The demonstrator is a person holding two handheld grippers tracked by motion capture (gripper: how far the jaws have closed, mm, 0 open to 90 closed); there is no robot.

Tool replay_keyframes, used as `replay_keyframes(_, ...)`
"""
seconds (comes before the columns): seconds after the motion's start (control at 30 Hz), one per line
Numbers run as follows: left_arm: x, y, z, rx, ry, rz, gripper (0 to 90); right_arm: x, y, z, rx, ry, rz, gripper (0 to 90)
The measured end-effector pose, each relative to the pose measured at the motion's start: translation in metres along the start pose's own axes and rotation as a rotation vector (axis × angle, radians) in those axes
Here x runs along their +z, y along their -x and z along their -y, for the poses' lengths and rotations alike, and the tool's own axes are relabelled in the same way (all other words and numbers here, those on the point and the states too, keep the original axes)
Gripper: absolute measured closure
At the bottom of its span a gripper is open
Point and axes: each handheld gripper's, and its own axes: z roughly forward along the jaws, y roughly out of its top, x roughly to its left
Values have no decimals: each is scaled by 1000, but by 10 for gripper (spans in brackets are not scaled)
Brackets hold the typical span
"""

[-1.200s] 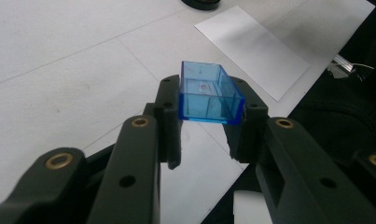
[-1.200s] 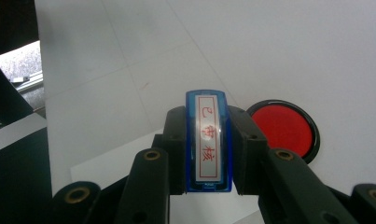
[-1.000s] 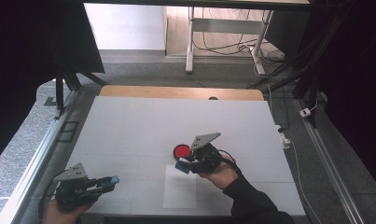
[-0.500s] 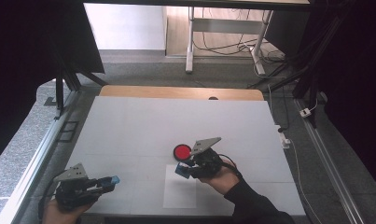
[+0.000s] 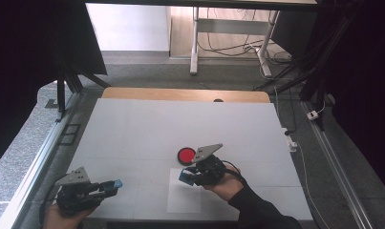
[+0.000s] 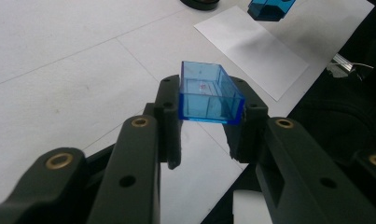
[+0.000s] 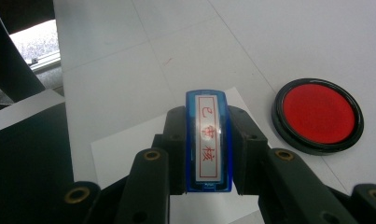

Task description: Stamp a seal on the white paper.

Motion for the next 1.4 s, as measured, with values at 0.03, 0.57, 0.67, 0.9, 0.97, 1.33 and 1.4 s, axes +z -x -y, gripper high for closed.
replay_keyframes(0.03,0,0,0,0,0,0,682,1,0,0,1,-1,1,701)
replay_keyframes(0.57,0,0,0,1,0,2,683,13,-1,3,-24,-44,8,702)
replay_keyframes(0.67,0,0,0,1,0,1,683,15,-1,4,-31,-50,9,702)
replay_keyframes(0.9,0,0,0,1,-1,1,683,21,-3,5,-50,-72,7,701)
replay_keyframes(0.97,0,0,0,1,-1,1,683,22,-4,5,-54,-77,9,701)
replay_keyframes(1.33,0,0,0,1,-1,1,683,29,-4,8,-61,-103,25,702)
replay_keyframes(1.4,0,0,0,2,-1,1,683,30,-5,8,-61,-105,26,702)
